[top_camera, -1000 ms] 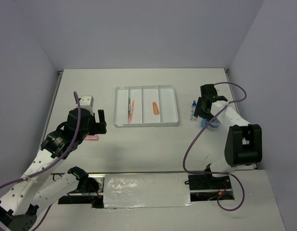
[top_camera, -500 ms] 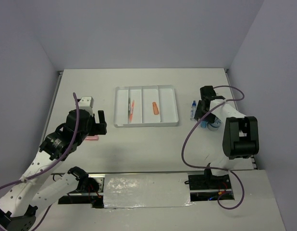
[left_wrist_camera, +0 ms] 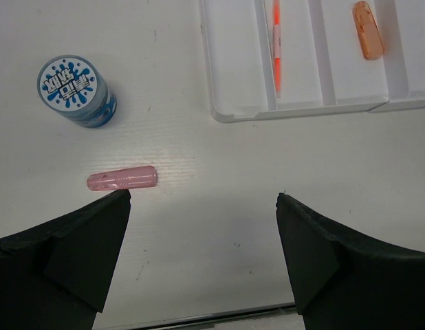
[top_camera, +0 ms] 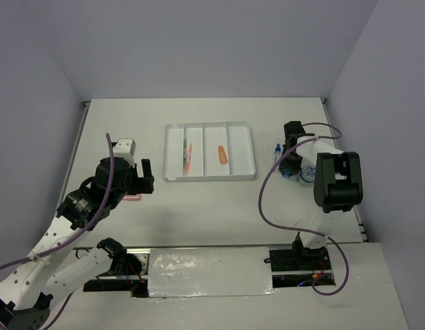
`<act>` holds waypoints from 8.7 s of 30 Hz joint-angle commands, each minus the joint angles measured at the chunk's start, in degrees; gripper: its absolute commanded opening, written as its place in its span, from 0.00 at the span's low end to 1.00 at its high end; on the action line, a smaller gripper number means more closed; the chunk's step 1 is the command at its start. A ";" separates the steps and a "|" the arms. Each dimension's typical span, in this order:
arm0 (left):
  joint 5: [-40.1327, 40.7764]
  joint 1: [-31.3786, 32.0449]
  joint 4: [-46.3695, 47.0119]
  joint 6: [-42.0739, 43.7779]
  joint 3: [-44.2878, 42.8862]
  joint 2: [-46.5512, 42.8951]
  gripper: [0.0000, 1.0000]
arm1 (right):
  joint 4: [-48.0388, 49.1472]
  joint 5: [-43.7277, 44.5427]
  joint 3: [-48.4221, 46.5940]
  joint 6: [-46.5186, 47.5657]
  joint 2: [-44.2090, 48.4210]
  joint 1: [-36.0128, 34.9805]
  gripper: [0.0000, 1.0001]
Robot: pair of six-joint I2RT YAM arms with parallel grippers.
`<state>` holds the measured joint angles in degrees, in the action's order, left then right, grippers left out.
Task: Sort the stationery into containers
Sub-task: Pick up the pen from the center of the board, then place the pen in the storage box, then pick up the pen from the center of the board, then place the pen in the storage box, then pick up the stationery from the center of the board.
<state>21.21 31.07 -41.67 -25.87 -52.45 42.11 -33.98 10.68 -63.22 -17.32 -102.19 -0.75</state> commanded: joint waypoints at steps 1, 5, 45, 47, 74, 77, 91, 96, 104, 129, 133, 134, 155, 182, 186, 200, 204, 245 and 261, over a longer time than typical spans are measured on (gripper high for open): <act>-0.21 0.31 1.94 -0.15 0.24 -0.36 0.99 | 1.81 -2.41 -0.15 0.80 -2.05 0.31 0.34; -0.29 0.40 2.03 -0.06 0.24 0.08 0.99 | 2.77 -2.94 1.34 0.27 0.49 0.31 0.21; 13.25 -11.99 0.71 -40.48 0.05 17.12 0.99 | -6.90 -1.36 -41.46 -0.43 -20.51 -35.10 0.32; 12.19 -13.05 2.47 -42.50 1.02 18.96 0.99 | -7.07 -1.27 -40.76 -0.52 -20.24 -35.72 0.38; 10.43 -17.53 5.81 -63.69 10.61 29.17 0.95 | -1.80 -1.36 -20.19 3.35 12.72 -38.18 0.61; 11.13 -17.53 5.37 -64.31 11.92 29.17 0.94 | -1.88 -0.32 -19.31 3.61 12.63 -38.18 0.61; 11.05 -18.32 4.06 -64.31 11.49 36.47 0.82 | -2.15 1.98 -18.43 3.79 10.61 -38.18 0.61; 9.55 -18.32 2.04 -64.57 9.64 39.98 0.61 | -2.67 2.15 -19.04 3.61 9.99 -38.18 0.61; 6.30 -18.33 4.14 -63.78 13.06 37.80 0.09 | -2.59 2.15 -18.61 3.70 10.87 -38.18 0.61; -23.30 -2.25 43.08 -14.22 -11.93 43.96 0.00 | 2.52 -1.19 -6.39 0.45 31.52 -27.11 0.62; -23.93 -0.40 45.18 -11.06 -19.88 56.05 0.00 | 0.32 -1.36 -5.34 1.50 34.86 -25.79 0.62; -24.11 -0.22 46.67 -10.96 -21.19 57.98 0.00 | -0.47 -1.27 -4.81 1.94 35.82 -25.53 0.62; -16.56 0.57 38.42 -9.99 -41.86 81.99 0.23 | -0.83 -3.38 -2.35 2.56 37.59 -25.35 0.62; -0.63 -19.45 9.35 -15.88 -22.35 43.58 0.93 | 8.83 -15.77 2.40 1.24 38.91 -28.25 1.00; 1.55 -24.29 4.06 -19.65 -20.68 44.90 0.99 | 8.93 -16.65 2.75 1.06 38.30 -28.78 1.00; 0.06 -32.83 8.17 -25.46 -8.29 41.56 0.99 | 8.75 -17.44 4.77 3.43 38.30 -29.57 1.00; -1.52 -34.76 11.25 -23.71 -7.06 42.53 0.99 | 9.19 -17.45 4.95 3.43 37.68 -29.92 1.00; -7.85 -36.78 20.58 -19.22 -3.98 47.37 0.20 | 7.87 -14.98 3.72 5.02 35.48 -31.68 1.00; -14.16 -26.51 23.12 -13.08 -8.98 35.67 0.00 | 8.05 -13.67 4.42 5.19 36.97 -31.59 1.00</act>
<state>11.70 2.09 -22.61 -42.09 -57.58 79.33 -27.09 -4.19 -58.39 -12.93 -66.85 -31.77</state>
